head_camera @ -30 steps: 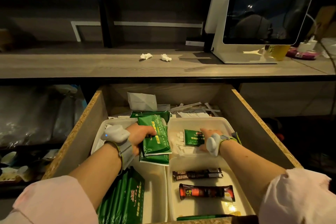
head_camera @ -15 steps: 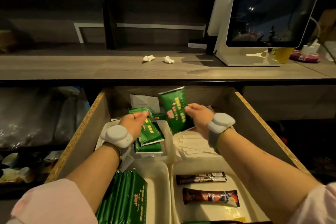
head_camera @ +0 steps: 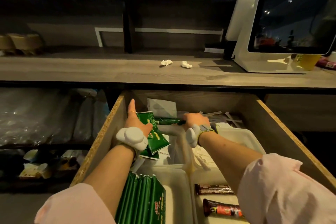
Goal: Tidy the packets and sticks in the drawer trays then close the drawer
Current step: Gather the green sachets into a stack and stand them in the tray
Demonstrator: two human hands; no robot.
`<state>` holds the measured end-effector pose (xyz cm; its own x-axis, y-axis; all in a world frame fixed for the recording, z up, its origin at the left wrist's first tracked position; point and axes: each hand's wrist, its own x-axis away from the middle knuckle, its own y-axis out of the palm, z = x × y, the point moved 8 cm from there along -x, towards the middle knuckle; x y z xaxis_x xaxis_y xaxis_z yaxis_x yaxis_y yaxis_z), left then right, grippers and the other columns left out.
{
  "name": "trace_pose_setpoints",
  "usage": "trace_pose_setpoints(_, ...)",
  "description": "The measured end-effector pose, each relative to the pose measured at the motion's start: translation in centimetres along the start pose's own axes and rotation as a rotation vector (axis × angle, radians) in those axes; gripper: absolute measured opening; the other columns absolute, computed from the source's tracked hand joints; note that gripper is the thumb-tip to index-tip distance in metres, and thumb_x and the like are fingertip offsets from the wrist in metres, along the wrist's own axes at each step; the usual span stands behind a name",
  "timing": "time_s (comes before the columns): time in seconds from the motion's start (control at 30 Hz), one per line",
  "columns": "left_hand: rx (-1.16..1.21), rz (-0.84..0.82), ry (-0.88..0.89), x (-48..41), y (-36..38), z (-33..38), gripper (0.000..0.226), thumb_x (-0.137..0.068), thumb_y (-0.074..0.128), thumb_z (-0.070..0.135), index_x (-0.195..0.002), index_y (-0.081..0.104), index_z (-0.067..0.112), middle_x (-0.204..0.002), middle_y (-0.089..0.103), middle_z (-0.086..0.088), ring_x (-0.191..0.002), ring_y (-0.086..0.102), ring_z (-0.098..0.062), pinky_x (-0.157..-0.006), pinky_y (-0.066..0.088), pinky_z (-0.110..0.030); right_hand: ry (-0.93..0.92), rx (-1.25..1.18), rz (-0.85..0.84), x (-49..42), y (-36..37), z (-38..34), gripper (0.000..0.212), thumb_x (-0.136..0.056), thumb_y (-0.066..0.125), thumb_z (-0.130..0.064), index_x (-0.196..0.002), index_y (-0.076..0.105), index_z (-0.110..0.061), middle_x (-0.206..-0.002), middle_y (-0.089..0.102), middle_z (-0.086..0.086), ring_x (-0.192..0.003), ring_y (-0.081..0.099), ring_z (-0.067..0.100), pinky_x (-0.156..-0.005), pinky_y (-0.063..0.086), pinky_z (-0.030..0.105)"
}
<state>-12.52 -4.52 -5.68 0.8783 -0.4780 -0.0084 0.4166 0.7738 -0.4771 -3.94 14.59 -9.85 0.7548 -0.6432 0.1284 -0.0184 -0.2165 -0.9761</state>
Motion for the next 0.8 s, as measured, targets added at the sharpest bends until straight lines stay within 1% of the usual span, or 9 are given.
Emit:
trace_pose_setpoints(0.07,0.031,0.024,0.013,-0.3,-0.4,0.1,0.090,-0.084,0.062,-0.003,-0.151,0.012,0.028,-0.146,0.040,-0.010,-0.108,0.057,-0.025,-0.083,0.041,-0.025,0.009,-0.140,0.105,-0.2,-1.1,0.6,0.026,-0.093,0.050,-0.033,-0.116,0.061,-0.026,-0.116,0.065,0.009,-0.110,0.057,0.032,-0.094,0.048,0.042)
trace_pose_setpoints(0.13,0.048,0.035,0.016,-1.0,-0.5,-0.1,0.068,-0.082,0.062,-0.004,-0.139,0.037,0.025,-0.119,0.052,-0.008,-0.077,0.055,-0.016,-0.071,0.042,-0.024,0.013,-0.364,0.212,0.1,-2.6,1.2,0.023,-0.090,0.055,-0.034,-0.108,0.065,-0.024,-0.105,0.070,0.005,-0.098,0.063,0.028,-0.083,0.053,0.036)
trace_pose_setpoints(0.23,-0.107,-0.037,-0.007,-1.6,0.3,-1.0,0.021,-0.085,0.057,-0.001,-0.085,0.064,0.019,-0.085,0.060,-0.008,-0.056,0.048,-0.013,-0.050,0.040,-0.021,-0.003,-0.636,0.330,1.9,-4.4,1.0,0.019,-0.088,0.060,-0.032,-0.099,0.067,-0.019,-0.088,0.069,0.002,-0.083,0.065,0.022,-0.069,0.050,0.030)
trace_pose_setpoints(0.33,-0.060,-0.099,-0.097,-1.6,1.0,-1.3,0.022,-0.094,0.051,0.015,-0.095,0.070,0.004,-0.093,0.066,-0.017,-0.070,0.059,-0.025,-0.063,0.049,-0.021,-0.131,-0.618,0.388,4.9,-4.8,-1.9,0.017,-0.085,0.063,-0.029,-0.094,0.067,-0.016,-0.095,0.068,0.002,-0.086,0.063,0.021,-0.076,0.053,0.033)
trace_pose_setpoints(0.4,-0.047,-0.086,-0.201,-1.2,0.3,-1.4,0.053,-0.093,0.043,0.050,-0.104,0.066,0.004,-0.112,0.064,-0.022,-0.102,0.061,-0.036,-0.091,0.046,-0.031,-0.233,-0.590,0.361,6.6,-3.9,-4.6,0.017,-0.084,0.064,-0.027,-0.095,0.067,-0.015,-0.103,0.067,0.001,-0.092,0.063,0.021,-0.082,0.052,0.033)
trace_pose_setpoints(0.47,-0.056,-0.119,-0.250,-1.0,0.2,-1.6,0.073,-0.082,0.038,0.073,-0.091,0.066,0.006,-0.107,0.065,-0.019,-0.103,0.061,-0.036,-0.099,0.044,-0.039,-0.303,-0.601,0.282,7.4,-2.6,-6.6,0.018,-0.084,0.064,-0.026,-0.099,0.068,-0.017,-0.103,0.071,0.001,-0.094,0.065,0.019,-0.084,0.053,0.034)
trace_pose_setpoints(0.63,-0.128,-0.191,-0.163,-0.5,1.1,-1.2,0.035,-0.081,0.062,0.039,-0.088,0.069,0.005,-0.095,0.071,-0.019,-0.090,0.066,-0.035,-0.088,0.053,-0.043,-0.246,-0.817,0.043,7.6,-1.5,-6.1,0.015,-0.085,0.066,-0.024,-0.094,0.070,-0.013,-0.093,0.072,0.012,-0.084,0.068,0.021,-0.082,0.057,0.041)
trace_pose_setpoints(0.73,-0.197,-0.243,-0.126,-0.1,1.0,0.1,0.022,-0.083,0.061,0.028,-0.071,0.062,0.010,-0.078,0.065,-0.012,-0.083,0.063,-0.031,-0.073,0.050,-0.034,-0.149,-1.031,-0.136,8.3,-2.0,-5.0,0.027,-0.092,0.056,-0.028,-0.104,0.069,-0.008,-0.103,0.070,0.009,-0.088,0.062,0.013,-0.069,0.047,0.020)
trace_pose_setpoints(0.8,-0.260,-0.347,-0.099,1.1,1.8,1.3,0.020,-0.082,0.063,0.027,-0.082,0.067,0.007,-0.087,0.067,-0.012,-0.086,0.064,-0.030,-0.077,0.051,-0.032,0.000,-1.051,-0.107,8.7,-2.4,-2.8,0.032,-0.094,0.053,-0.028,-0.120,0.061,-0.011,-0.118,0.065,0.011,-0.094,0.061,0.018,-0.069,0.047,0.022)
